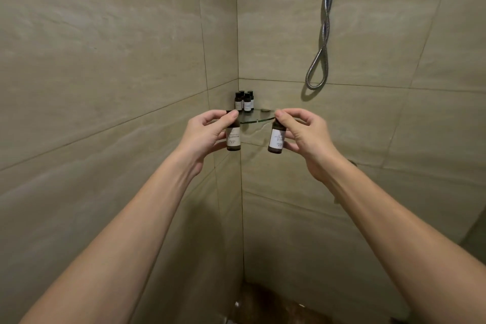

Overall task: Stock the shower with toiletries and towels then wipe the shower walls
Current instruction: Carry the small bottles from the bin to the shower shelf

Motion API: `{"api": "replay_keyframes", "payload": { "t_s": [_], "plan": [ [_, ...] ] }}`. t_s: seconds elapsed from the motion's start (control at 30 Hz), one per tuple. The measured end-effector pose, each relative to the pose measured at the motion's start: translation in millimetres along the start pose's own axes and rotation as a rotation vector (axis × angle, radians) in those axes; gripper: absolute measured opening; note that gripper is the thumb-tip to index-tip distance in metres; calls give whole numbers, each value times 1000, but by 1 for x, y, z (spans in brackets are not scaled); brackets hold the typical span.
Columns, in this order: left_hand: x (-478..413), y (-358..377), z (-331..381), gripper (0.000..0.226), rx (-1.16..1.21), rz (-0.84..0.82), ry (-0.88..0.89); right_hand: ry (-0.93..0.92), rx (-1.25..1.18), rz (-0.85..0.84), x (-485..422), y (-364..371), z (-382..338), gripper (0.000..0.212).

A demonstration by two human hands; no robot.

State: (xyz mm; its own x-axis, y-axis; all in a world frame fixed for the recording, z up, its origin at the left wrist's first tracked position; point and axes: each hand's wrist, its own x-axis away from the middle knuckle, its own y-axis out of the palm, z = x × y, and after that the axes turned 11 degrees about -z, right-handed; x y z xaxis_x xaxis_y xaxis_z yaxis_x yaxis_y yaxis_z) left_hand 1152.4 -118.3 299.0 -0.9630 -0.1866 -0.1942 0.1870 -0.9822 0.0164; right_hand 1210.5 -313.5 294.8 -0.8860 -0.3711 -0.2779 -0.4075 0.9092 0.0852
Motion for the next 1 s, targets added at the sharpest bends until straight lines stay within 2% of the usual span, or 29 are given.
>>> {"api": "replay_keyframes", "payload": {
  "t_s": [0.2, 0.37, 0.63, 1.0],
  "plan": [
    [-65, 11, -17, 30, -139, 12, 46, -5, 40, -36, -70, -34, 23, 24],
    [-117, 26, -29, 20, -119, -57, 32, -35, 50, -91, -129, -61, 39, 30],
    [-177, 35, -44, 21, -74, 65, 28, -11, 114, -270, -204, -81, 62, 29],
    [-242, 3, -77, 29, -190, 183, 72, -4, 98, -290, -266, -73, 88, 18]
  ]
}}
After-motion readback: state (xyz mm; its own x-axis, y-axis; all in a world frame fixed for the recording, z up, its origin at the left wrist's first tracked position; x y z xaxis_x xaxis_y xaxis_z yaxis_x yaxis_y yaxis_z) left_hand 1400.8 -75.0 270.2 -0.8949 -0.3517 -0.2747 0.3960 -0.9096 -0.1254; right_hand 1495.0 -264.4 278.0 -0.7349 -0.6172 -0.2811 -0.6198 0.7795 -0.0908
